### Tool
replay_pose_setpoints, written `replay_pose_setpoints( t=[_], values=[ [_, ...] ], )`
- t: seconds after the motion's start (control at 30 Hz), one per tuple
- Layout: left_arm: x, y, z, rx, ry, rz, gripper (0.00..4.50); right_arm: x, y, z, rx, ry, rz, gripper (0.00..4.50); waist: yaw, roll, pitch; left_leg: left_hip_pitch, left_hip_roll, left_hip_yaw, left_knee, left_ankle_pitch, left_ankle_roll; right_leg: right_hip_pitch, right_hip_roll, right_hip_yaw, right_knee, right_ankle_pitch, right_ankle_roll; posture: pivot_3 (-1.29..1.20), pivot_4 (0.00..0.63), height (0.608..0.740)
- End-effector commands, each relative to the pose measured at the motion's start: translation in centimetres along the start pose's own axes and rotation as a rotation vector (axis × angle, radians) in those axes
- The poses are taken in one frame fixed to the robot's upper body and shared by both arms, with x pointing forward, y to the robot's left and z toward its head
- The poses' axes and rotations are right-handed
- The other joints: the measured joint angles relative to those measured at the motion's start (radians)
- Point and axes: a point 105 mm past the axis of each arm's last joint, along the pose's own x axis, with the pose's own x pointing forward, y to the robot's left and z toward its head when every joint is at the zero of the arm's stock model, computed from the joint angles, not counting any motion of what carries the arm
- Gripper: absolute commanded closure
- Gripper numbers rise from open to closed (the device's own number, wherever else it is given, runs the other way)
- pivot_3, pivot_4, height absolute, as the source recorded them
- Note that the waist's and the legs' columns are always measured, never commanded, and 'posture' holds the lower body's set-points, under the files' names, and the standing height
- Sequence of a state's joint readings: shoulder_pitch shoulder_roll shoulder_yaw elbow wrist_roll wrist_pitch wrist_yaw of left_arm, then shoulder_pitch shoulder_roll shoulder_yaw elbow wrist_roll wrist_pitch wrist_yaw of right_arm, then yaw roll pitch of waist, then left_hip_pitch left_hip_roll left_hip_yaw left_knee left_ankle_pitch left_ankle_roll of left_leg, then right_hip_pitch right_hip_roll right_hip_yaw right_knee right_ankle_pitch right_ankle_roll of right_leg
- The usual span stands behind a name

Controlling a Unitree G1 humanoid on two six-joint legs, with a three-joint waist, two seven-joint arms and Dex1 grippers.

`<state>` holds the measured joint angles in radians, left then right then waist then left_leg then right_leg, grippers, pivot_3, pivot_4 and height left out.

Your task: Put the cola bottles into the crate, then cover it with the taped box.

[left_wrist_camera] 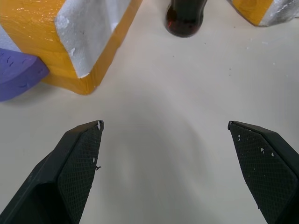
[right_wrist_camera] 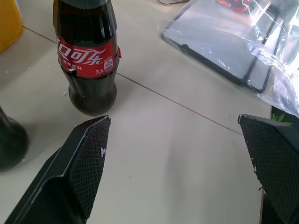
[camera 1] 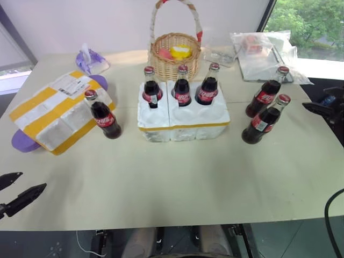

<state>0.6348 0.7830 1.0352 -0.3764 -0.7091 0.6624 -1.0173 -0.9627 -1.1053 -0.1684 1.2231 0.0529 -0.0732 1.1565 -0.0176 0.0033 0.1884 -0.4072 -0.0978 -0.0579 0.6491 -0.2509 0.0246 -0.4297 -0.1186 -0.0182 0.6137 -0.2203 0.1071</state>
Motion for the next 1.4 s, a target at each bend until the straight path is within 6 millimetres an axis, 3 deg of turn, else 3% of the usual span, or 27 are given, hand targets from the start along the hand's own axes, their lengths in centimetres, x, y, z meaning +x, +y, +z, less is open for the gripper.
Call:
replay_pose_setpoints(
  t=[0.03, 0.53, 0.67, 0.87, 1.07, 1.23, 1.4],
  values=[
    [0.0, 0.1, 0.9, 0.045, -0.019, 0.012, 0.04, -0.9, -0.9, 1.3, -0.021, -0.043, -0.033, 0.00, 0.000, 0.000, 0.000, 0.000, 0.000, 0.000, 0.000, 0.000, 0.000, 0.000, 0.000, 0.000, 0.000, 0.000, 0.000, 0.00, 0.150, 0.740],
    [1.0, 0.9, 1.6, 0.036, -0.037, -0.010, 0.04, -1.9, -0.9, 0.9, 0.021, -0.048, -0.009, 0.00, 0.001, 0.000, 0.000, 0.000, 0.000, 0.000, 0.000, 0.001, 0.002, 0.000, 0.000, 0.000, 0.000, 0.000, 0.000, 0.00, 0.150, 0.740],
    [1.7, 0.8, 3.0, 0.061, -0.077, -0.046, 0.04, -2.6, -1.1, 1.2, 0.014, -0.035, 0.001, 0.00, 0.001, 0.000, 0.000, 0.000, 0.000, 0.000, 0.000, 0.001, 0.002, 0.000, 0.000, 0.000, 0.000, 0.000, 0.000, 0.00, 0.150, 0.740],
    [4.0, 0.2, 4.8, 0.124, -0.106, -0.149, 0.04, -4.8, -1.2, 6.1, -0.008, -0.075, 0.104, 0.00, -0.001, 0.008, -0.001, 0.000, 0.000, 0.001, 0.000, 0.000, 0.000, -0.001, 0.000, 0.001, 0.001, 0.000, 0.000, 0.00, 0.150, 0.740],
    [8.3, -0.2, 6.5, 0.150, -0.157, -0.226, 0.04, -5.7, 0.5, 13.0, -0.058, -0.191, 0.267, 0.00, -0.004, 0.008, 0.000, 0.000, 0.000, 0.002, 0.000, 0.000, -0.001, -0.002, 0.001, 0.001, 0.002, 0.001, 0.002, 0.00, 0.150, 0.740],
    [12.1, -0.8, 7.2, 0.170, -0.174, -0.264, 0.04, -5.9, 4.9, 18.6, -0.118, -0.315, 0.479, 0.00, 0.000, 0.008, 0.000, 0.000, 0.000, 0.003, 0.000, -0.001, -0.001, -0.004, 0.002, 0.002, 0.004, 0.003, 0.005, 0.00, 0.150, 0.740],
    [14.5, -1.5, 7.9, 0.185, -0.207, -0.291, 0.04, -6.8, 10.2, 19.6, -0.190, -0.326, 0.700, 0.00, 0.008, 0.007, 0.000, -0.001, 0.000, 0.002, 0.000, -0.001, -0.002, -0.008, 0.001, 0.003, 0.010, 0.003, 0.005, 0.00, 0.150, 0.740]
  ],
)
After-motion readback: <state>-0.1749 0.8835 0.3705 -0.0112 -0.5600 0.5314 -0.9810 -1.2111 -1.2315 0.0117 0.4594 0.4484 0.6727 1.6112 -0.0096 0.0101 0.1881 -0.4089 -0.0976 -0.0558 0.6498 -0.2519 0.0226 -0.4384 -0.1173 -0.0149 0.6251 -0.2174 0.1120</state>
